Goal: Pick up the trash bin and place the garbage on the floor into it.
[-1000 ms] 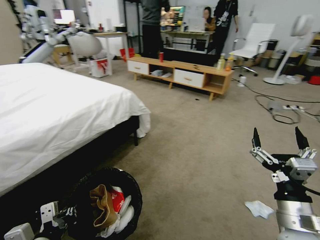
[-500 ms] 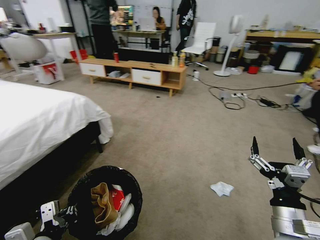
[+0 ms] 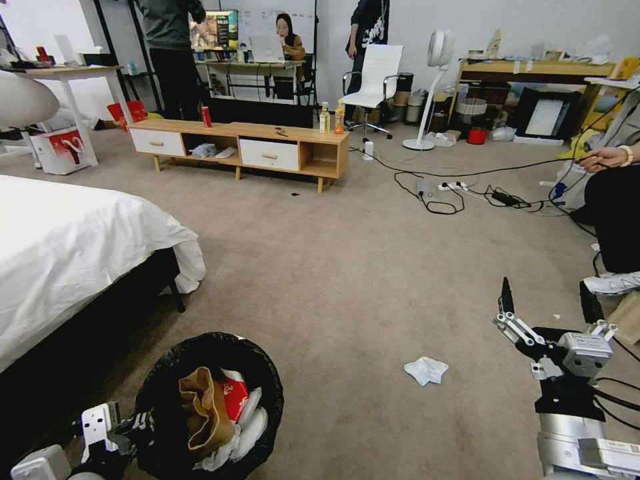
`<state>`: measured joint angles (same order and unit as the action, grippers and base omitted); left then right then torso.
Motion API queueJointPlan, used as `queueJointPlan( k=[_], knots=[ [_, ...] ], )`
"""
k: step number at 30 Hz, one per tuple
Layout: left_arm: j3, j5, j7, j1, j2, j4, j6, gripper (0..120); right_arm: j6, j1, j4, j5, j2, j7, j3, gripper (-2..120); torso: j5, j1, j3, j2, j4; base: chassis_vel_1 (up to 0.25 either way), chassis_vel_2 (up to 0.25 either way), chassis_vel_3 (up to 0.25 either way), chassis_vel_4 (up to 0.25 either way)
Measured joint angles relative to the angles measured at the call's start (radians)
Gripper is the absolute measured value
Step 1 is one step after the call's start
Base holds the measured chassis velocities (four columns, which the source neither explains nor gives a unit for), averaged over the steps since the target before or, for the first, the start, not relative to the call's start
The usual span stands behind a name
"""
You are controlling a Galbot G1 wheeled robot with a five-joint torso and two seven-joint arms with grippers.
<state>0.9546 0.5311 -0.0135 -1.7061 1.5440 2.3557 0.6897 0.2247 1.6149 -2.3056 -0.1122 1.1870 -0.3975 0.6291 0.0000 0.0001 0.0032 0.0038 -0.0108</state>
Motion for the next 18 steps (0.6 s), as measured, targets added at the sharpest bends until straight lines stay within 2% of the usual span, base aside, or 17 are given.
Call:
queueJointPlan(
  k=[9,18],
  knots=[
    [0.004,-0.017,-0.008,0.0,-0.004,-0.01,-0.007,3,0.006,0.004,0.004,0.005,0.009,0.002,-0.003,100,0.0,0.0,0.0,0.0,0.0001,0.0,0.0,0.0,0.0],
    [0.006,-0.014,-0.009,-0.002,-0.005,-0.01,-0.01,3,0.029,0.008,0.014,0.018,0.014,0.017,-0.005,100,0.0,0.0,0.0,0.0,-0.0004,-0.066,-0.057,-0.051,-0.058]
  ],
)
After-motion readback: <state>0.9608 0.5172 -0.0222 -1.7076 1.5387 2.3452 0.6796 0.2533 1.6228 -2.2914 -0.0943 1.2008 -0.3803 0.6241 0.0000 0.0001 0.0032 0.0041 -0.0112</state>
